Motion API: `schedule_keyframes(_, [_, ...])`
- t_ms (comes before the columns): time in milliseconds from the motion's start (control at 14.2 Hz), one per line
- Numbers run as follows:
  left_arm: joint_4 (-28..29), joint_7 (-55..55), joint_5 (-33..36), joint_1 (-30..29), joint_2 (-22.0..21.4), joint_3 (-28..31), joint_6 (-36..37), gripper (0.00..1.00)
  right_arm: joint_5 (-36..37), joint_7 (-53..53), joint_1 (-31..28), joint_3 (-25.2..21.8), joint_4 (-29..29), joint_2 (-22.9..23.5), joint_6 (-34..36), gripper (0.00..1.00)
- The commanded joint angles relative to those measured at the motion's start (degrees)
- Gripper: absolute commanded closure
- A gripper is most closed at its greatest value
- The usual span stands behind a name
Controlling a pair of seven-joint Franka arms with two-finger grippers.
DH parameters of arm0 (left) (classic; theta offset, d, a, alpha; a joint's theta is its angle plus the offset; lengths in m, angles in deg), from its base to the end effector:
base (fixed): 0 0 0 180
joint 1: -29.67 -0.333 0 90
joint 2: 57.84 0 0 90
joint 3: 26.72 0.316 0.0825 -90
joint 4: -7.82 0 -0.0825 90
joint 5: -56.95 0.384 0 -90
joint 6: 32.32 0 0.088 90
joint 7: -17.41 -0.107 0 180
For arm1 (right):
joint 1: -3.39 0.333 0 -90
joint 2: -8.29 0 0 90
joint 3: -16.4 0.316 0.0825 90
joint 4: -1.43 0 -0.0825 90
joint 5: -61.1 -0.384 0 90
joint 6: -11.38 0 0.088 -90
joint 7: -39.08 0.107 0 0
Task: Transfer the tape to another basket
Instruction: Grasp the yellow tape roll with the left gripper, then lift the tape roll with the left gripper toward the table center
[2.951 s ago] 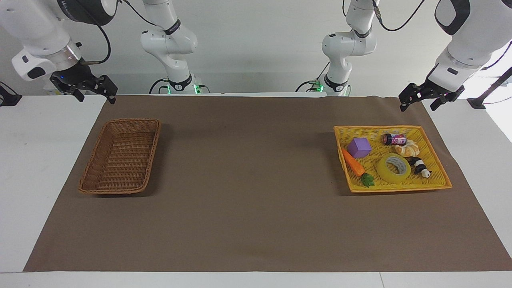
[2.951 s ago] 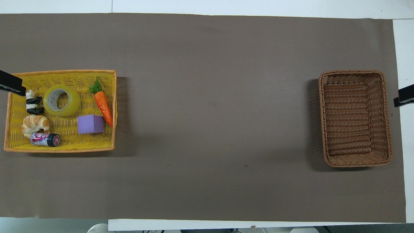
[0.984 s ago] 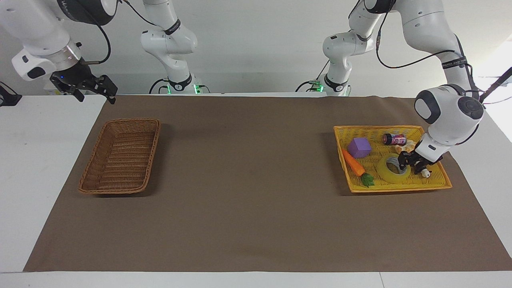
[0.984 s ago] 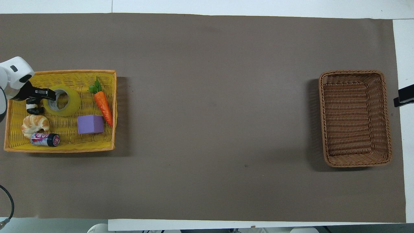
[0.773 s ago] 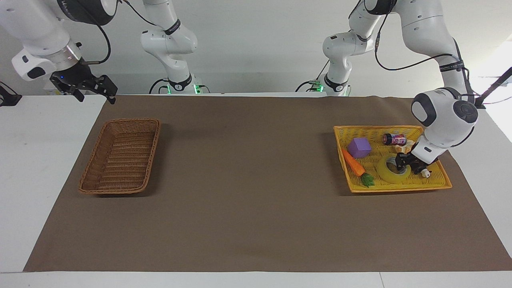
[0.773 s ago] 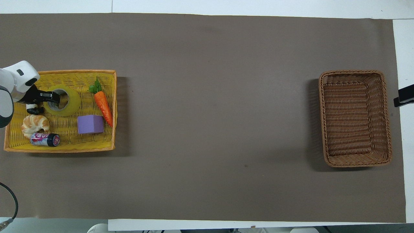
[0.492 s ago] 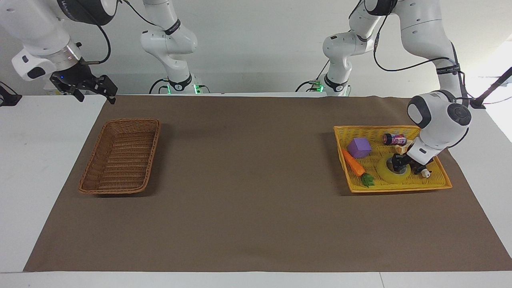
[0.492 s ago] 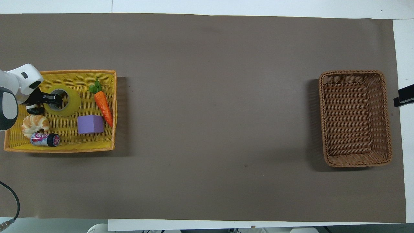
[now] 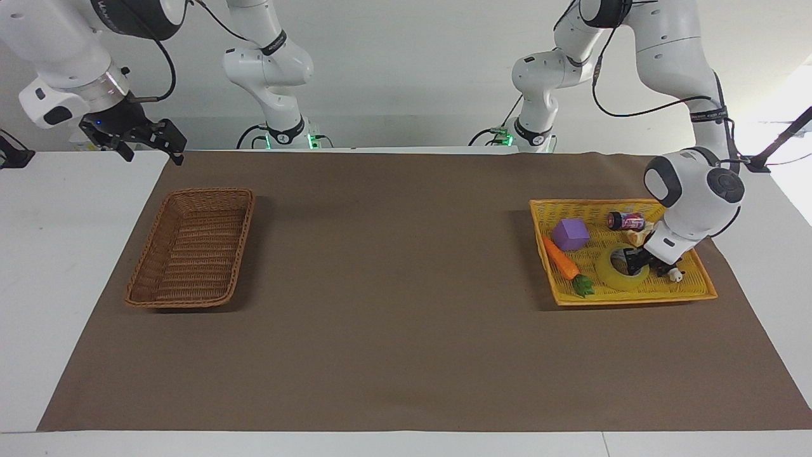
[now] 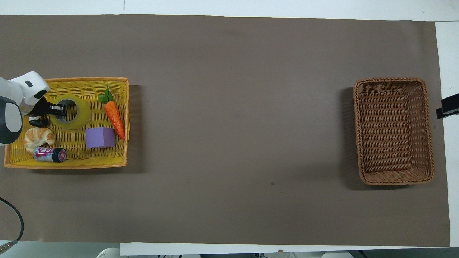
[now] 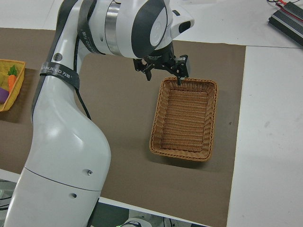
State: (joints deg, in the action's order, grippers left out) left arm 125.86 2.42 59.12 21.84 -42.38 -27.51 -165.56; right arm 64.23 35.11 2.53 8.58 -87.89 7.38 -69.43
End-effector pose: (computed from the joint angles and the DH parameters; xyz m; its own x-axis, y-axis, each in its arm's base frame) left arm 0.5821 0.0727 0.3037 0.9865 -0.1634 -0.0108 -0.1636 -0.9863 -0.0217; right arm 0.5250 -0.0874 0.6258 0.9868 -0.0892 -0.1355 -0.0841 -0.9955 0.0431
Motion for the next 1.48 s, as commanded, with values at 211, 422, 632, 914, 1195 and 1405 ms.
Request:
schedule_keyframes(211, [-12.4,0.1,-0.4,2.7,-0.8,-0.4,16.8,1.0,0.2,-1.3,-0.2,0.2,-0.9,-0.9,0.0,0.0])
schedule_keyframes(422, [-17.2,12.5,-3.0,11.0,-2.6,-0.4,25.1,1.0,0.2,-1.3,-0.2,0.2,-0.9,-0.9,0.0,0.0])
schedule_keyframes(632, [-17.8,27.9,-12.5,23.5,-3.6,-0.5,26.5,1.0,0.2,-1.3,-0.2,0.2,-0.9,-0.9,0.0,0.0])
schedule_keyframes(914, [-21.8,35.0,-19.0,31.3,-3.0,-0.6,26.9,1.0,0.3,-1.3,-0.2,0.2,-0.9,-0.9,0.0,0.0])
schedule_keyframes(1195, [-23.2,38.5,-18.4,34.7,-2.9,-0.4,27.2,1.0,0.2,-1.3,-0.2,0.2,-0.9,-0.9,0.0,0.0])
schedule_keyframes(1405, [-23.6,38.6,-18.0,34.5,-2.8,-0.4,27.1,1.0,0.2,-1.3,-0.2,0.2,-0.9,-0.9,0.0,0.0])
